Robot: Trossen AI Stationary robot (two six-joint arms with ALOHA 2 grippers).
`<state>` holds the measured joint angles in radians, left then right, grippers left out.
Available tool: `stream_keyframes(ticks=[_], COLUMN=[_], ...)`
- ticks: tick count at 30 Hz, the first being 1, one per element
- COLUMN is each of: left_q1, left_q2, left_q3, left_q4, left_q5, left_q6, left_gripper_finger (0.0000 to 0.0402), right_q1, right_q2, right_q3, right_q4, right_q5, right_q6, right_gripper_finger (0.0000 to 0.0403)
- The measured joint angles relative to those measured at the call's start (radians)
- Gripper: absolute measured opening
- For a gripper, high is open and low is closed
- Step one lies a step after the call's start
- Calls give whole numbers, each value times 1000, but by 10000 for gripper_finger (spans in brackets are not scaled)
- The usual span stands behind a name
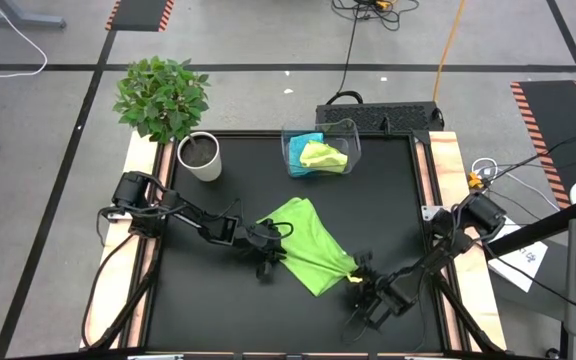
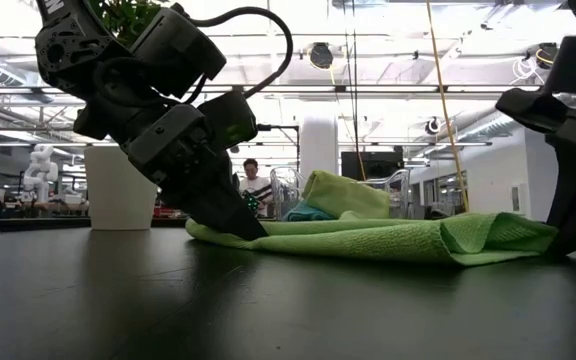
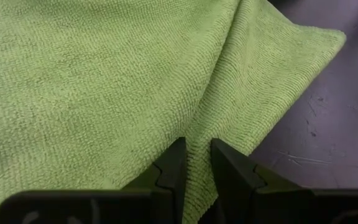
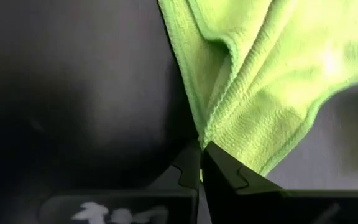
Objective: Fold microfiber towels
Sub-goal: Fold the green microfiber cloth
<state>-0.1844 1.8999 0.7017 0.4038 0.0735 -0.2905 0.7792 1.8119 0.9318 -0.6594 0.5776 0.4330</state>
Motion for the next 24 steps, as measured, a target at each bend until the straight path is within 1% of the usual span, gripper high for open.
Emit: stream_keyframes(ticks=[5,9,11,13,16,18,21,24], left_q1=[0,-1,-1,-1,-2,-2,-3,-4], left_q2=[0,0,0,0,0,0,-5,-40], left_q3=[0,0,0,0,0,0,-2,-7], left_q4=[0,0,0,0,1,2,10,-19], left_q5=[3,17,22,24,24,33,82,112], left_q6=[0,-1,-1,-1,0,9,27,54], left_gripper_finger=[81,81,81,81,81,81,81,81], right_q1=[0,5,6,7,6,-3,-43,-94], right_q2=[-36,-101,-142,-182,-219,-234,-231,-216], right_q3=[-1,-6,-6,-5,-5,-5,-4,-4], right_q4=[-37,-71,-78,-92,-77,-39,14,72], right_q5=[-28,-69,-73,-38,92,158,172,176], right_q6=[5,28,52,81,94,66,-15,-70], right_gripper_finger=[28,60,75,87,98,99,96,91])
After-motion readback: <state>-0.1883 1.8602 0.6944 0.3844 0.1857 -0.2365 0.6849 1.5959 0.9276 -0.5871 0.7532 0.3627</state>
